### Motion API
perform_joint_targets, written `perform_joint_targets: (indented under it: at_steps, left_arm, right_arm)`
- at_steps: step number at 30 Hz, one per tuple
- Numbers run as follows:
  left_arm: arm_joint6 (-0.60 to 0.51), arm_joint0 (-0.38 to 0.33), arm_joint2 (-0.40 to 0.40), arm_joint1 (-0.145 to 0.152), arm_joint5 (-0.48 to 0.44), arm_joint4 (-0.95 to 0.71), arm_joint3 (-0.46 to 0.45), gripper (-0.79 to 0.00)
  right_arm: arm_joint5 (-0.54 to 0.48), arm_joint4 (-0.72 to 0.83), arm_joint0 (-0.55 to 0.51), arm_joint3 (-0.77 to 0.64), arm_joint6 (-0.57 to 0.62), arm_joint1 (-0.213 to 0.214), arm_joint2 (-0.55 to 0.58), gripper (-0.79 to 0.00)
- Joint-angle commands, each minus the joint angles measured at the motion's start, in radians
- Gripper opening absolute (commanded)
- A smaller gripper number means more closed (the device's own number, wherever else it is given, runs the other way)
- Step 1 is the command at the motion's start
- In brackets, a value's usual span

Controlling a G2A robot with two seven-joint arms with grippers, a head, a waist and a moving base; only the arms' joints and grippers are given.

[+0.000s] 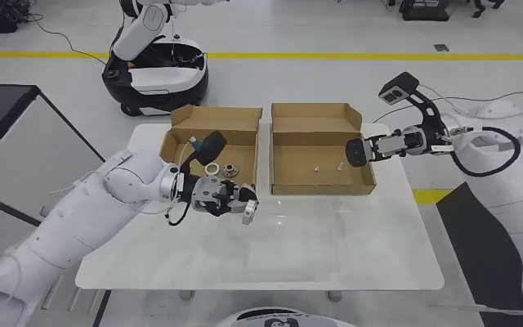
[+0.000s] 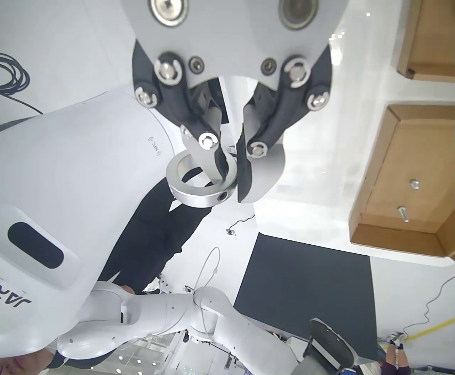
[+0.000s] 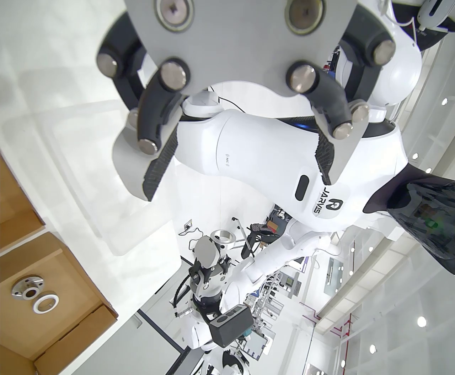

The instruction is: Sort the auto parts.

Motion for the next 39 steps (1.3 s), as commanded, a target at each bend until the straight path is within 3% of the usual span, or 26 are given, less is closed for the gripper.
perform_joint_targets:
  at_steps: [1, 6, 9, 17, 26, 39]
  left_arm:
    - [0.078, 0.030, -0.006, -0.003, -0.004, -0.044, -0.011, -0.785]
    - [0.169, 0.080, -0.032, -0.023, -0.004, -0.142, -0.046, -0.785]
    - [0.165, 0.099, -0.034, -0.045, -0.004, -0.214, -0.076, -0.785]
    - [-0.017, 0.136, -0.083, -0.114, -0.004, -0.463, -0.092, -0.785]
    - [-0.017, 0.196, -0.157, -0.177, -0.004, -0.555, -0.134, -0.785]
    - [-0.017, 0.289, -0.265, -0.238, -0.004, -0.669, -0.222, -0.785]
  right_arm:
    - [0.000, 0.000, 0.000, 0.000, 0.000, 0.000, 0.000, 0.000]
    - [0.000, 0.000, 0.000, 0.000, 0.000, 0.000, 0.000, 0.000]
    - [0.000, 0.000, 0.000, 0.000, 0.000, 0.000, 0.000, 0.000]
    - [0.000, 0.000, 0.000, 0.000, 0.000, 0.000, 0.000, 0.000]
    - [0.000, 0.000, 0.000, 0.000, 0.000, 0.000, 0.000, 0.000]
    - [0.000, 0.000, 0.000, 0.000, 0.000, 0.000, 0.000, 0.000]
